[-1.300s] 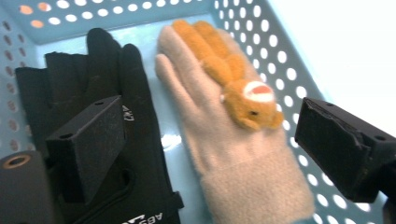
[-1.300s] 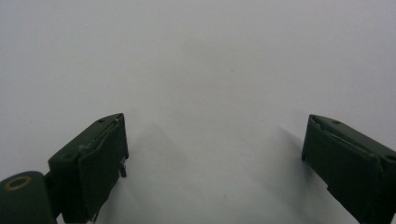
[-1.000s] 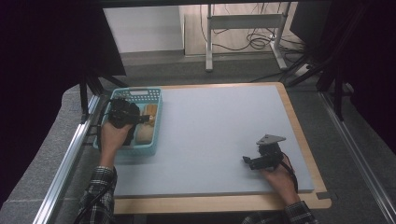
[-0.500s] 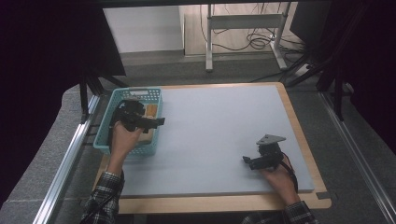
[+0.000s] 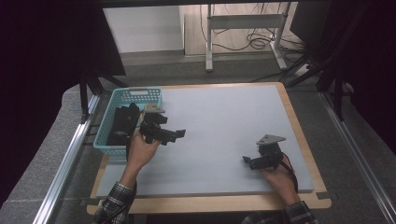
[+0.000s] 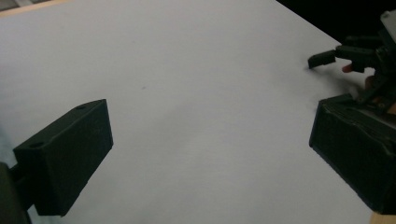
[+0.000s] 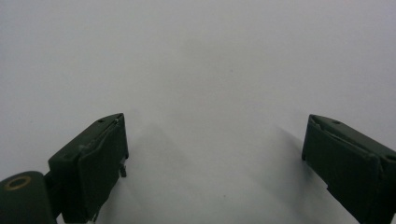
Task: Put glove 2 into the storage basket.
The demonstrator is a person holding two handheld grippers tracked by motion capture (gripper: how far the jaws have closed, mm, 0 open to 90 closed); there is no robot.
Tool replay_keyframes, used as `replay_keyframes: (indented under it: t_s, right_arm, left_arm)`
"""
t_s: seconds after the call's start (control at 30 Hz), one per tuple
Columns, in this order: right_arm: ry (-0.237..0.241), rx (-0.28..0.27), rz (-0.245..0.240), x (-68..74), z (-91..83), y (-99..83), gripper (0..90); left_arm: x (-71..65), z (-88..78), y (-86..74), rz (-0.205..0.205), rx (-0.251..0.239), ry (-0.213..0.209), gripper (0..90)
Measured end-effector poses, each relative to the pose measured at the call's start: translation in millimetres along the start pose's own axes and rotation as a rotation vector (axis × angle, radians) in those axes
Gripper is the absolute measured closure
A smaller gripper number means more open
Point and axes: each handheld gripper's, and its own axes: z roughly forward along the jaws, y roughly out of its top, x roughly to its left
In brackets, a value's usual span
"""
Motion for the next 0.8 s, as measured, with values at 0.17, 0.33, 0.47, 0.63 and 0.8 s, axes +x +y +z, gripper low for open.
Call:
replay_keyframes:
  t_s: [0.17, 0.33, 0.47, 0.63, 0.8]
  right_arm:
    - [0.0, 0.001, 0.0, 0.1, 0.0, -0.1, 6.7]
    - [-0.002, -0.001, -0.003, 0.0, 0.0, 0.0, 6.7]
    - [-0.002, -0.001, -0.002, 0.1, 0.0, 0.0, 6.7]
    - [-0.002, -0.001, -0.003, 0.1, 0.0, -0.1, 6.8]
    - [-0.002, -0.002, -0.002, 0.2, 0.0, 0.0, 6.7]
  left_arm:
    - [-17.2, 15.7, -11.3, 0.03, 0.015, -0.023, 0.1]
    - [-29.4, 34.0, -26.7, 0.049, 0.039, -0.04, 0.0]
    - [-36.1, 47.5, -39.2, 0.07, 0.072, -0.036, 0.0]
    - [-40.7, 60.8, -53.6, 0.088, 0.102, -0.027, 0.2]
    - [-43.2, 72.5, -67.7, 0.119, 0.138, 0.013, 0.2]
